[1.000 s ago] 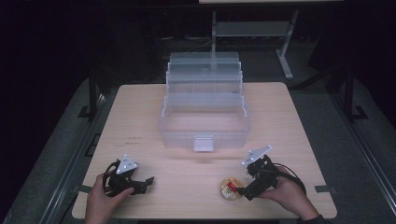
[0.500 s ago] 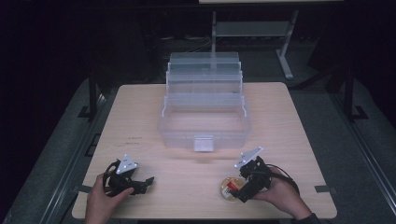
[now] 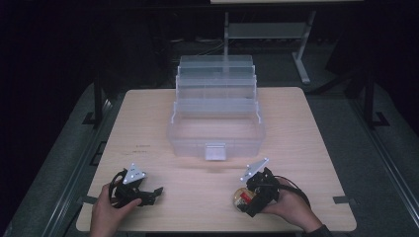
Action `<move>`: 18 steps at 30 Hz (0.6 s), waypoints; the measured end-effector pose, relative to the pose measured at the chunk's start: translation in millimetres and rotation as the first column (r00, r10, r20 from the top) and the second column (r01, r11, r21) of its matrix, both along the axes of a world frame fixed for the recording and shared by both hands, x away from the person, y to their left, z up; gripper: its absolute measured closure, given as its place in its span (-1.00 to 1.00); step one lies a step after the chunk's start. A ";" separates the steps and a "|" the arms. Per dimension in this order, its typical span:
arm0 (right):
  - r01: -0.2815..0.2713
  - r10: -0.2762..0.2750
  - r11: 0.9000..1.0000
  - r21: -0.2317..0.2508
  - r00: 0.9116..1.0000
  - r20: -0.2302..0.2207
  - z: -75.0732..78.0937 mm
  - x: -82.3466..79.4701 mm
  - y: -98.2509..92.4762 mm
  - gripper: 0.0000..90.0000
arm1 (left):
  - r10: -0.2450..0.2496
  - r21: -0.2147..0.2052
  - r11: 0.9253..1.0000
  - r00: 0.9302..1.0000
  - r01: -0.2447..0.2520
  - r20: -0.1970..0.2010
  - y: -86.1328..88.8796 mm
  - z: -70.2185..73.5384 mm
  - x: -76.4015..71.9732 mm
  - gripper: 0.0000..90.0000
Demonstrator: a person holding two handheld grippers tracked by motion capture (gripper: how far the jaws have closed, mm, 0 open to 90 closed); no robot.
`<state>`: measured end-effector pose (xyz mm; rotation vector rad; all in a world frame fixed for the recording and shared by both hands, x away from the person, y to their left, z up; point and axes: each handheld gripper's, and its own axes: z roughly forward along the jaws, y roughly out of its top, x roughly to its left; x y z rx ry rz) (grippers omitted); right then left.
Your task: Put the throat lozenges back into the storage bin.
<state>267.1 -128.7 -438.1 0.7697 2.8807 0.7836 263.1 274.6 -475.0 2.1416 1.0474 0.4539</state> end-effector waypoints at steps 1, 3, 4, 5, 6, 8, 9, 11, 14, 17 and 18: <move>0.000 0.000 1.000 -0.005 1.000 -0.003 -0.4 -0.1 0.9 -1.00 | 0.000 0.000 1.000 1.000 0.000 0.000 0.0 0.0 0.0 -0.76; -0.002 0.002 1.000 -0.011 1.000 0.000 -1.4 0.0 2.3 -1.00 | 0.000 0.000 1.000 1.000 0.000 0.000 0.0 0.0 0.0 -0.76; -0.002 0.002 1.000 -0.014 1.000 -0.001 -1.7 0.0 2.8 -1.00 | 0.000 0.000 1.000 1.000 0.000 0.000 0.0 0.0 0.0 -0.76; -0.003 0.003 1.000 -0.014 1.000 -0.003 -1.9 0.0 3.3 -1.00 | 0.000 0.000 1.000 1.000 0.000 0.000 0.0 0.0 0.0 -0.76; -0.003 0.003 1.000 -0.016 1.000 -0.003 -2.4 -0.1 3.8 -1.00 | 0.000 0.000 1.000 1.000 0.000 0.000 0.0 0.0 0.0 -0.76; -0.008 0.008 1.000 -0.025 1.000 0.000 -3.4 0.3 4.6 -1.00 | 0.000 0.000 1.000 1.000 0.000 0.000 0.0 0.0 0.0 -0.76; -0.009 0.009 1.000 -0.028 1.000 -0.001 -4.0 0.5 5.1 -1.00 | 0.000 0.000 1.000 1.000 0.000 0.000 0.0 0.0 0.0 -0.76; -0.009 0.009 0.999 -0.034 1.000 -0.003 -5.2 0.4 6.6 -1.00 | 0.000 0.000 1.000 1.000 0.000 0.000 0.0 0.0 0.0 -0.76; -0.015 0.015 0.999 -0.051 1.000 -0.004 -7.4 0.9 8.2 -1.00 | 0.000 0.000 1.000 1.000 0.000 0.000 0.0 0.0 0.0 -0.76; -0.010 0.009 0.999 -0.051 1.000 -0.011 -9.3 1.4 8.3 -1.00 | 0.000 0.000 1.000 1.000 0.000 0.000 0.0 0.0 0.0 -0.76; -0.008 0.007 0.999 -0.049 1.000 -0.015 -10.3 1.5 8.4 -0.95 | 0.000 0.000 1.000 1.000 0.000 0.000 0.0 0.0 0.0 -0.76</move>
